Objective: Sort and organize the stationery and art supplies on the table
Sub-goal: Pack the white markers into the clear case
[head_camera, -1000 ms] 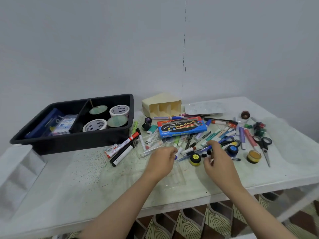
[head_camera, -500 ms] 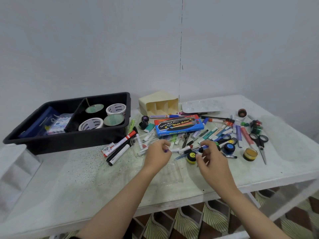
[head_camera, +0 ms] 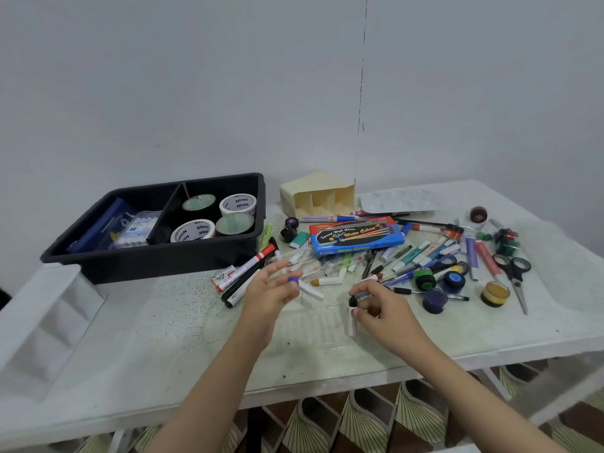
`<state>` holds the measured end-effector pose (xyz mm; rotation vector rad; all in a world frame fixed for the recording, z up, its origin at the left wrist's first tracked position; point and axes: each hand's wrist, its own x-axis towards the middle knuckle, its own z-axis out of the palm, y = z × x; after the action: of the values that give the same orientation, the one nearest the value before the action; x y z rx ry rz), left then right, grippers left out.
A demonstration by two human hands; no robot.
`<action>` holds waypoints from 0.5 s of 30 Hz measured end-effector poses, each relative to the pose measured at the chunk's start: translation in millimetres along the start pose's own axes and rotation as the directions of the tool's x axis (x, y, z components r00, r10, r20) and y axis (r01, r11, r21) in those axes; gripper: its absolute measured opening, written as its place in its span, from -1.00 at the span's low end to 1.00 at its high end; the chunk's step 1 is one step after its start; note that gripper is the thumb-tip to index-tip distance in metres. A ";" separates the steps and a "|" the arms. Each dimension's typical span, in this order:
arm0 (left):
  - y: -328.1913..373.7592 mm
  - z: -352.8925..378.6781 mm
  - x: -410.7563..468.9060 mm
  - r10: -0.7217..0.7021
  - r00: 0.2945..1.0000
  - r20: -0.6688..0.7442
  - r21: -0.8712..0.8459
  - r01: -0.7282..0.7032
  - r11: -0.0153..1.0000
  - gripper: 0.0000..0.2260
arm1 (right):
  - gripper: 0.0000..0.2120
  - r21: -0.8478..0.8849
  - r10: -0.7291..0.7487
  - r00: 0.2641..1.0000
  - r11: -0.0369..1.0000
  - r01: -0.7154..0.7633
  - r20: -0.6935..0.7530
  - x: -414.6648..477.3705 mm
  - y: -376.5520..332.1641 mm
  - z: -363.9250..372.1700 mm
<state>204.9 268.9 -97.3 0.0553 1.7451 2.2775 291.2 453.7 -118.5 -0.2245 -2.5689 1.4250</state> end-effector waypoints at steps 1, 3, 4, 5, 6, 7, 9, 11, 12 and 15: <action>-1.9 -3.9 -2.5 -0.018 1.000 -0.001 0.005 0.018 1.000 -0.65 | -0.77 -0.027 -0.003 1.000 1.000 0.003 0.013 1.6 0.0 1.0; -6.9 -10.4 -6.1 -0.045 0.999 -0.008 0.028 0.045 0.999 -0.66 | -0.80 -0.073 0.007 0.999 0.997 -0.004 0.036 5.6 -0.1 1.1; -9.5 -13.3 -7.1 -0.057 0.998 -0.014 0.043 0.058 0.997 -0.66 | -0.81 -0.093 0.015 0.999 0.996 -0.010 0.045 7.7 -0.3 0.5; -12.1 -16.6 -7.5 -0.071 0.997 -0.021 0.056 0.072 0.996 -0.67 | -0.81 -0.112 0.019 0.998 0.994 -0.013 0.054 9.6 -0.2 0.0; -14.8 -19.3 -7.5 -0.083 0.996 -0.024 0.069 0.084 0.994 -0.67 | -0.81 -0.129 0.021 0.998 0.992 -0.013 0.061 11.3 0.1 -0.7; -17.2 -21.9 -7.6 -0.092 0.995 -0.025 0.080 0.093 0.992 -0.67 | -0.81 -0.144 0.024 0.997 0.989 -0.014 0.068 12.7 1.0 -1.0; -21.8 -25.4 -7.5 -0.103 0.994 -0.028 0.091 0.105 0.990 -0.67 | -0.82 -0.172 0.022 0.996 0.985 -0.007 0.087 14.7 3.0 -1.1; -24.3 -26.6 -7.5 -0.103 0.994 -0.033 0.098 0.105 0.990 -0.67 | -0.82 -0.208 0.006 0.994 0.978 0.017 0.111 15.3 4.2 -0.9; -24.9 -26.4 -7.3 -0.099 0.995 -0.033 0.101 0.102 0.990 -0.68 | -0.80 -0.224 -0.001 0.993 0.974 0.028 0.122 15.3 3.9 -0.8; -27.0 -26.6 -5.9 -0.091 0.995 -0.041 0.117 0.095 0.989 -0.69 | -0.71 -0.264 0.001 0.989 0.964 0.038 0.146 15.0 3.0 -0.2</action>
<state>210.5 248.9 -129.5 -0.0431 1.8598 2.1198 276.8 458.9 -119.5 -0.1390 -2.8717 1.1227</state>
